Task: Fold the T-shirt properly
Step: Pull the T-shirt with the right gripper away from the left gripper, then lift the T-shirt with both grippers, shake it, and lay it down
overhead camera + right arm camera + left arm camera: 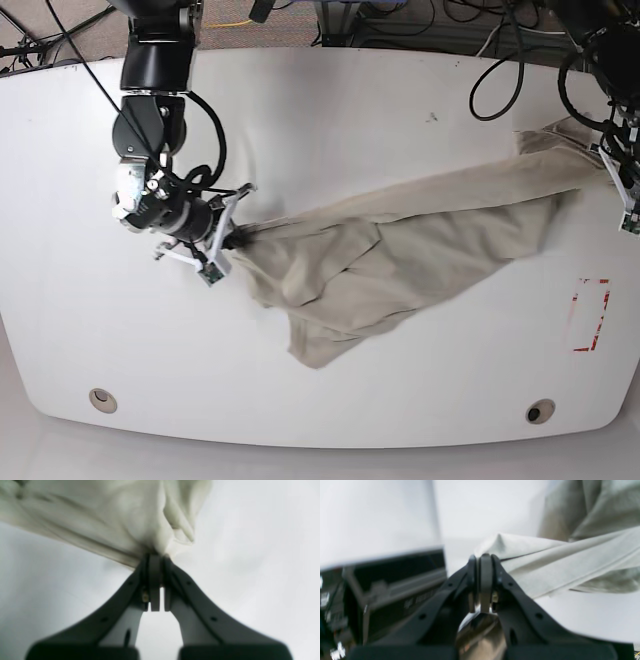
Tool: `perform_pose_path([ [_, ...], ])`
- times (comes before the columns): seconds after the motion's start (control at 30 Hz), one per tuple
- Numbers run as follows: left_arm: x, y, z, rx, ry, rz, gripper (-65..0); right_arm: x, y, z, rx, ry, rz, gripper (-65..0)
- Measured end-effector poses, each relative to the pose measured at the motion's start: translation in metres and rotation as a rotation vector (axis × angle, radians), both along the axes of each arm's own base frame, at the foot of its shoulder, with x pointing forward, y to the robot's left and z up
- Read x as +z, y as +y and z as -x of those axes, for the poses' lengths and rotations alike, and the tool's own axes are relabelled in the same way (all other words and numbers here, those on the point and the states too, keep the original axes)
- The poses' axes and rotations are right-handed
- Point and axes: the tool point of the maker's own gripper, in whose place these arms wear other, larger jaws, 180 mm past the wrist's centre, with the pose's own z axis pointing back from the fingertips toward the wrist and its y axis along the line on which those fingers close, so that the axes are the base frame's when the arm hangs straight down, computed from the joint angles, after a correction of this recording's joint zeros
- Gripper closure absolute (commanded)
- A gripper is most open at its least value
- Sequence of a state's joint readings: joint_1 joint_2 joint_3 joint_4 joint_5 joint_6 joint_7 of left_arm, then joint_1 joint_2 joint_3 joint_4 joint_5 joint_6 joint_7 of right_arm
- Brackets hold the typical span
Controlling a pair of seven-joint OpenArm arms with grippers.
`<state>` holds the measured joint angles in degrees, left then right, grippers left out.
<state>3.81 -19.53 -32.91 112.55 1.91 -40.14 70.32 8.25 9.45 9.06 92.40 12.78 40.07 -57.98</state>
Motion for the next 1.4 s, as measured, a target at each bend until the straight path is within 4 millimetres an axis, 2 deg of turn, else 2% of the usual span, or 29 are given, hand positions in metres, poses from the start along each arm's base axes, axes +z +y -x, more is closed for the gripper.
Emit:
perform_pose_path([
  [0.13, -0.004, -0.027, -0.02, -0.069, -0.014, 0.029, 0.0, 0.005, -0.045, 0.013, -0.091, 0.007, 0.061, 0.0],
  [0.27, -0.008, -0.054, -0.037, -0.115, -0.038, 0.084, 0.0, 0.011, -0.077, 0.031, -0.151, 0.011, 0.128, 0.0],
  [0.43, 0.007, -0.082, -0.067, -0.193, -0.091, 0.094, 0.0, 0.031, -0.091, 0.039, -0.182, -0.02, 0.185, 0.0],
  [0.57, 0.019, -0.107, -0.088, -0.232, -0.143, 0.123, 0.0, 0.057, -0.097, 0.031, -0.201, -0.091, 0.207, 0.0],
  [0.63, 0.031, -0.119, -0.101, -0.259, -0.183, 0.135, 0.0, 0.064, -0.1, 0.024, -0.206, -0.1, 0.224, 0.0],
  [0.7, 0.05, -0.134, -0.118, -0.3, -0.236, 0.14, 0.0, 0.079, -0.1, 0.011, -0.199, -0.141, 0.23, 0.0],
  [0.83, 0.08, -0.149, -0.138, -0.353, -0.309, 0.126, 0.0, 0.106, -0.108, -0.014, -0.217, -0.216, 0.224, 0.0],
  [0.97, 0.111, -0.155, -0.154, -0.377, -0.372, 0.094, 0.0, 0.122, -0.12, -0.037, -0.238, -0.224, 0.225, 0.0],
  [1.1, 0.142, -0.158, -0.165, -0.393, -0.448, 0.085, 0.0, 0.146, -0.127, -0.059, -0.238, -0.253, 0.257, 0.0],
  [1.27, 0.186, -0.156, -0.176, -0.392, -0.546, 0.061, 0.0, 0.177, -0.116, -0.089, -0.182, -0.304, 0.271, 0.0],
  [1.4, 0.217, -0.152, -0.18, -0.387, -0.613, 0.043, 0.0, 0.206, -0.11, -0.103, -0.163, -0.361, 0.285, 0.0],
])
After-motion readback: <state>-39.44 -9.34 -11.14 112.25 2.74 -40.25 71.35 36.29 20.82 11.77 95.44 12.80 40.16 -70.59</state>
